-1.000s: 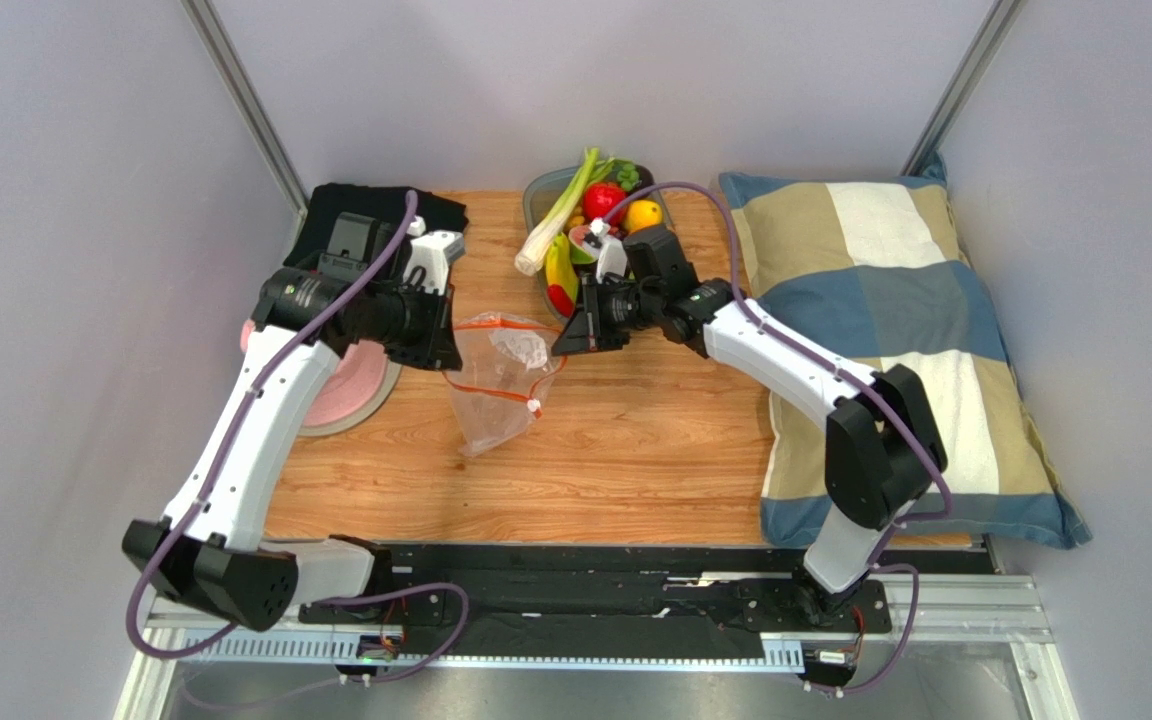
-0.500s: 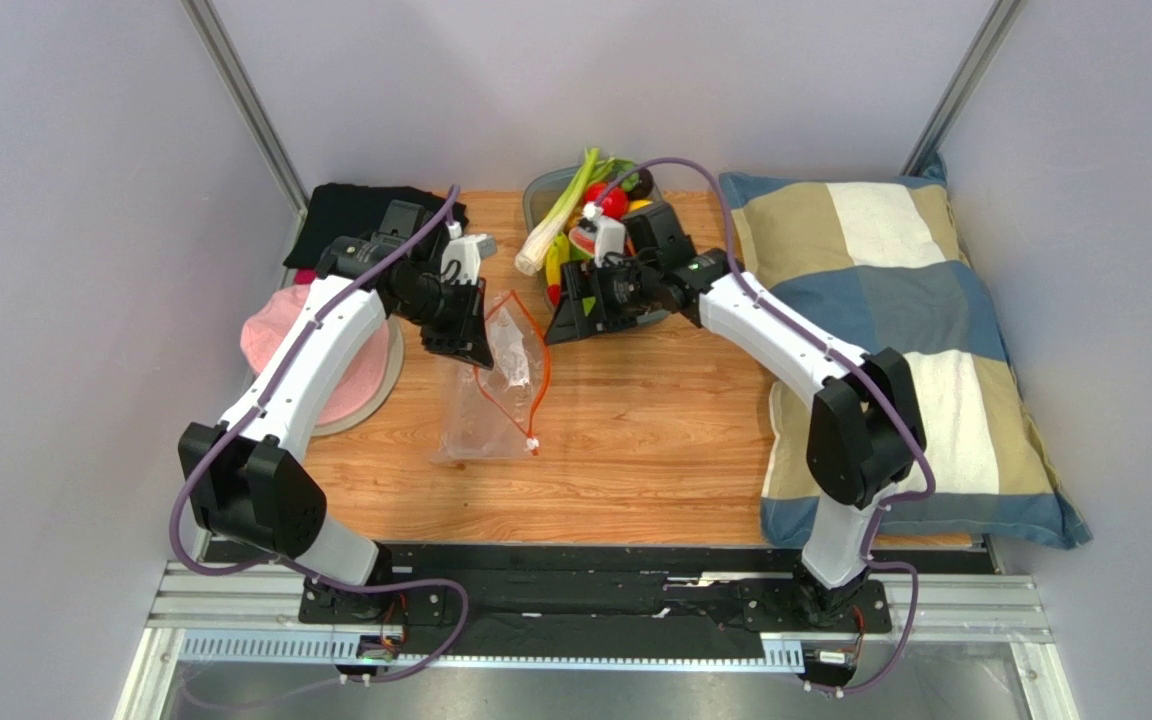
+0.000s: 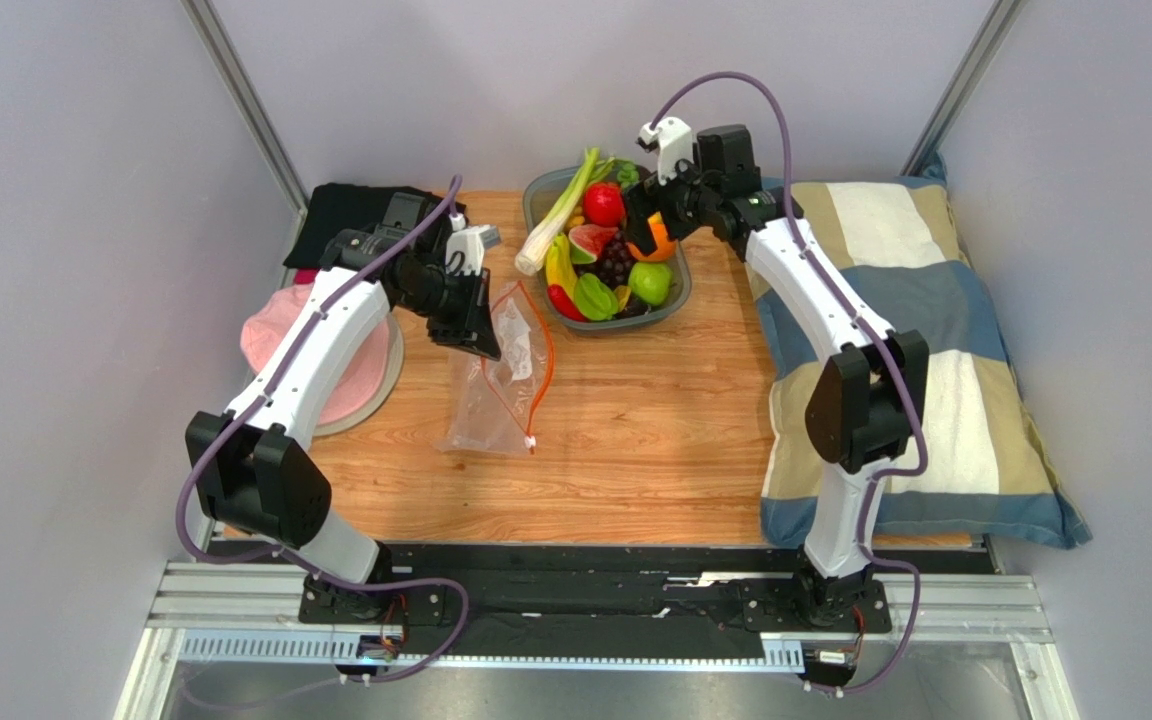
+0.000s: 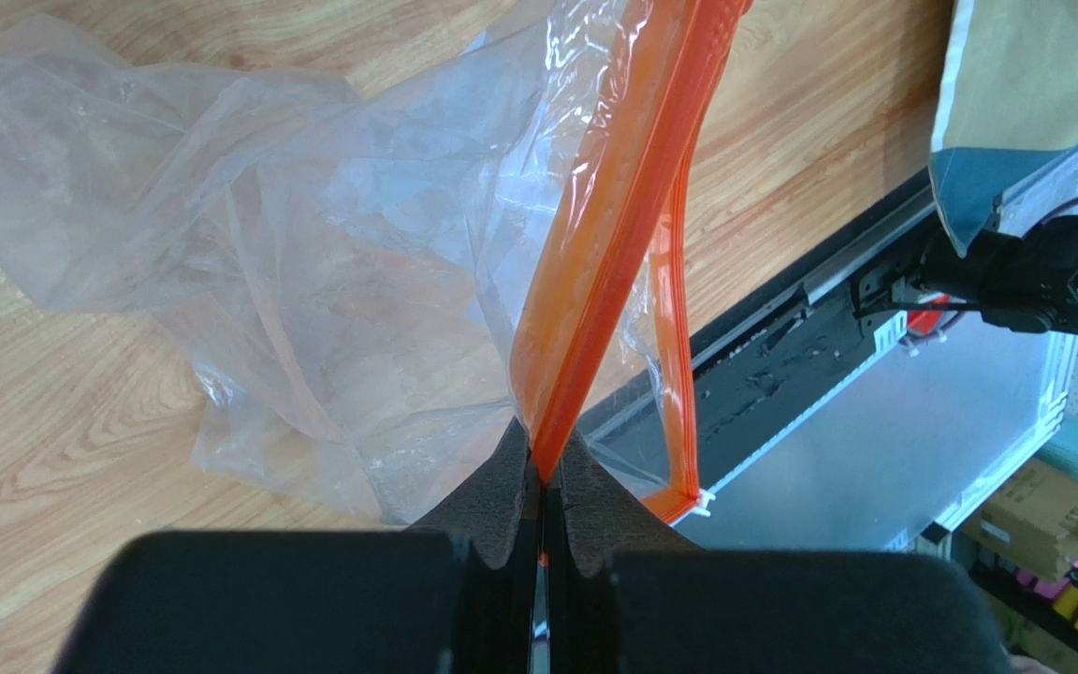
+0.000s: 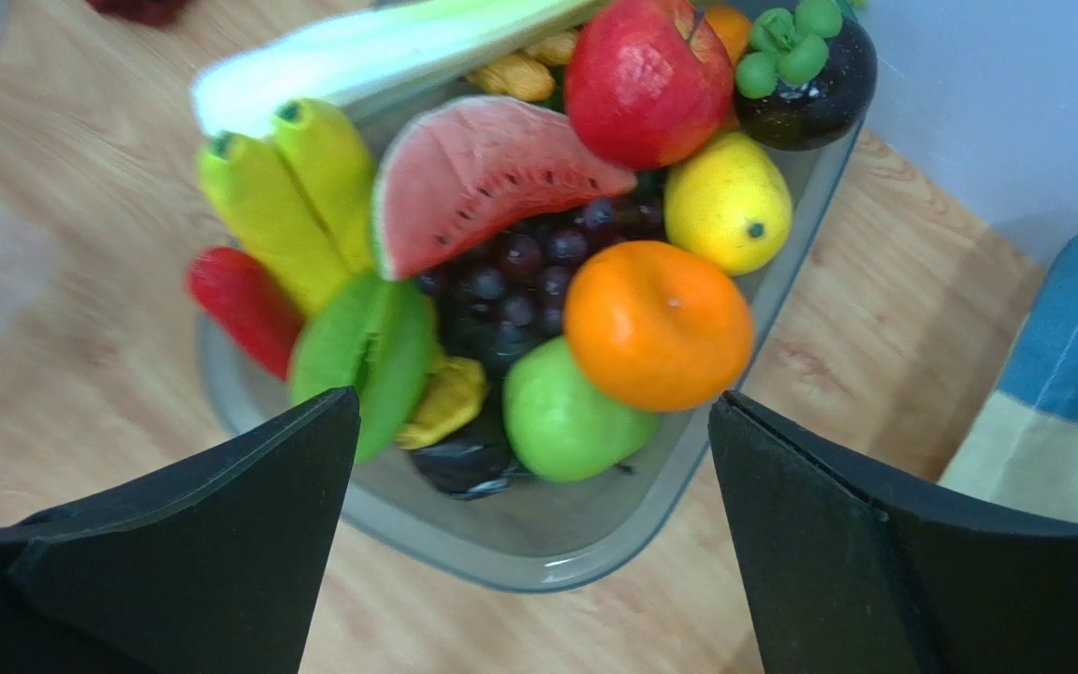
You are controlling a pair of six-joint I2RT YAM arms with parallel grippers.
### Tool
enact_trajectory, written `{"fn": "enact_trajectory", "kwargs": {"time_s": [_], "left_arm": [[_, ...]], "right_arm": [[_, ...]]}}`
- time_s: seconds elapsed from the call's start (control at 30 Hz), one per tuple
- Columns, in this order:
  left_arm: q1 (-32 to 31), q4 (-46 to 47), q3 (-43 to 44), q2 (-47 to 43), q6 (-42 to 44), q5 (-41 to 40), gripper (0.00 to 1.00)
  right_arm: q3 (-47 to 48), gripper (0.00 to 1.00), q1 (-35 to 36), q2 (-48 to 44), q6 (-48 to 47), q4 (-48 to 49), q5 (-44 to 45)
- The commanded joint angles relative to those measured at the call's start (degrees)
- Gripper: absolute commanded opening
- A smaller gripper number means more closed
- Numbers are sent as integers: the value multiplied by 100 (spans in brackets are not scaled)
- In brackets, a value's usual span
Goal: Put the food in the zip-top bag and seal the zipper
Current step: Pick up the fake fruit from the bin.
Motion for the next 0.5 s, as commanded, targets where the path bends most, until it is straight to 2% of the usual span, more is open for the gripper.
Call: {"fn": "enact_trajectory", "kwargs": {"time_s": [0.0,0.47], "left_arm": [[26,71,278,46,54,46,0],[61,88,295,213,176,-121,0]], "right_arm": [[326,100,-81,467,-1589,351,315],[581,100,-37,1566,-2716,527,191]]}}
